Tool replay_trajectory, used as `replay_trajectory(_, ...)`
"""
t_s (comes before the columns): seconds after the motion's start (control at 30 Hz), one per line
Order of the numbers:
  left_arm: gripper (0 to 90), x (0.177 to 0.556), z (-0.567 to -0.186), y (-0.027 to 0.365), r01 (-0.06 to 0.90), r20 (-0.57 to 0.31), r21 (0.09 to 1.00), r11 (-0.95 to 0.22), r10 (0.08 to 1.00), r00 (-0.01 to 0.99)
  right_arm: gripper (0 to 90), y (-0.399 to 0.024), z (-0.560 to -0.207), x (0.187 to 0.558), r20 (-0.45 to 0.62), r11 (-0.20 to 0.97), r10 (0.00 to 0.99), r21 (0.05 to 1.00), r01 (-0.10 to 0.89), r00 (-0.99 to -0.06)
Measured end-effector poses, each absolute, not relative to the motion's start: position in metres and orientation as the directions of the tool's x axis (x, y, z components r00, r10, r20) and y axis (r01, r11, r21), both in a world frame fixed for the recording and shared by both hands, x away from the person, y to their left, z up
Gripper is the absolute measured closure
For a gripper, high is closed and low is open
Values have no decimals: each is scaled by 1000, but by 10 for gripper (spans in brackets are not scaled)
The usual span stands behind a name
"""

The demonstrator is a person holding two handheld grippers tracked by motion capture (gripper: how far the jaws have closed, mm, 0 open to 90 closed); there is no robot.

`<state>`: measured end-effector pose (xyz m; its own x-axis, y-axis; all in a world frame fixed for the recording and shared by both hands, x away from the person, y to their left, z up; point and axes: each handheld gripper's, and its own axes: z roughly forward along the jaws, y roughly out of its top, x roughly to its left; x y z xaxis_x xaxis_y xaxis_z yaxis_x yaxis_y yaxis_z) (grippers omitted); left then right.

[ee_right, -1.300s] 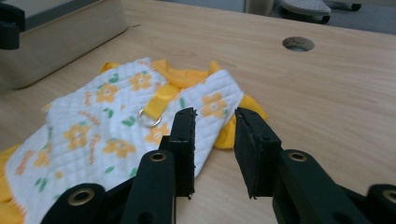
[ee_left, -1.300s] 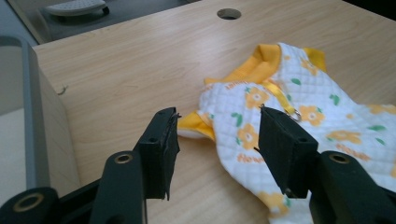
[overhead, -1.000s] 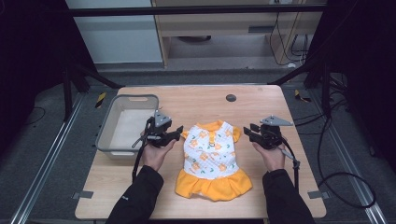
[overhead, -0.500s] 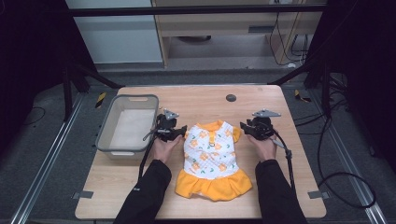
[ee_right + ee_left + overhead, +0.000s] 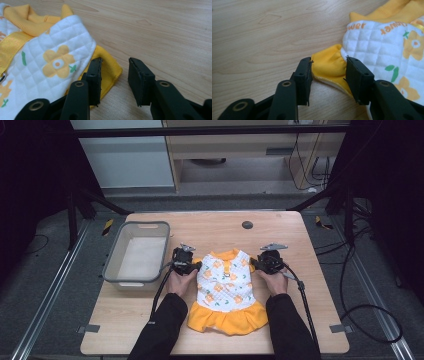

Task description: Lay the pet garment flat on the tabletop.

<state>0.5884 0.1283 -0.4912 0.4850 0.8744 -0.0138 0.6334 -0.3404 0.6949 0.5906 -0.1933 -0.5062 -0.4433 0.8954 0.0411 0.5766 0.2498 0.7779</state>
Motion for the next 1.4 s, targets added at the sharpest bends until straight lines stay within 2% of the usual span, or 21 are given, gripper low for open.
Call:
replay_trajectory(0.13, 632, 586, -494, 128, 634, -19, 694, -340, 872, 488, 740, -191, -506, 590, 42, 260, 890, 771, 582, -454)
replay_trajectory(0.2, 687, 585, -493, 126, 633, -15, 692, -347, 870, 493, 801, -190, -505, 589, 46, 262, 889, 765, 588, -456)
replay_trajectory(0.23, 730, 584, -493, 124, 630, -5, 690, -357, 868, 497, 864, -190, -505, 589, 53, 260, 889, 760, 595, -455)
replay_trajectory(0.3, 753, 583, -493, 121, 630, 4, 685, -366, 866, 500, 871, -189, -504, 588, 50, 262, 889, 759, 596, -454)
replay_trajectory(0.4, 856, 582, -492, 120, 630, -2, 683, -370, 861, 508, 881, -188, -503, 586, 42, 264, 891, 763, 590, -453)
replay_trajectory(0.5, 885, 581, -491, 122, 631, -14, 685, -364, 860, 511, 883, -190, -499, 584, 37, 259, 890, 779, 571, -455)
replay_trajectory(0.8, 889, 572, -454, 130, 527, 65, 773, -353, 871, 487, 882, -190, -480, 581, 19, 254, 878, 828, 500, -478)
replay_trajectory(0.97, 889, 570, -428, 126, 425, 145, 828, -366, 872, 468, 881, -187, -464, 578, -21, 222, 891, 892, 394, -454)
replay_trajectory(1.17, 868, 584, -428, 123, 433, 193, 810, -395, 878, 439, 874, -188, -465, 577, -50, 208, 922, 901, 382, -383)
replay_trajectory(1.2, 856, 586, -431, 122, 444, 203, 802, -400, 881, 426, 870, -188, -468, 577, -48, 205, 927, 896, 394, -372)
replay_trajectory(1.23, 752, 589, -434, 122, 454, 221, 790, -412, 882, 415, 856, -188, -470, 577, -59, 214, 931, 890, 404, -361)
replay_trajectory(1.27, 752, 591, -436, 122, 466, 226, 783, -411, 887, 403, 811, -188, -473, 578, -69, 223, 934, 880, 420, -351)
replay_trajectory(1.33, 687, 594, -439, 124, 492, 205, 777, -393, 896, 393, 781, -190, -477, 579, -82, 238, 938, 858, 455, -336)
replay_trajectory(1.4, 679, 592, -438, 125, 495, 172, 784, -375, 897, 406, 773, -193, -477, 579, -90, 245, 939, 852, 463, -332)
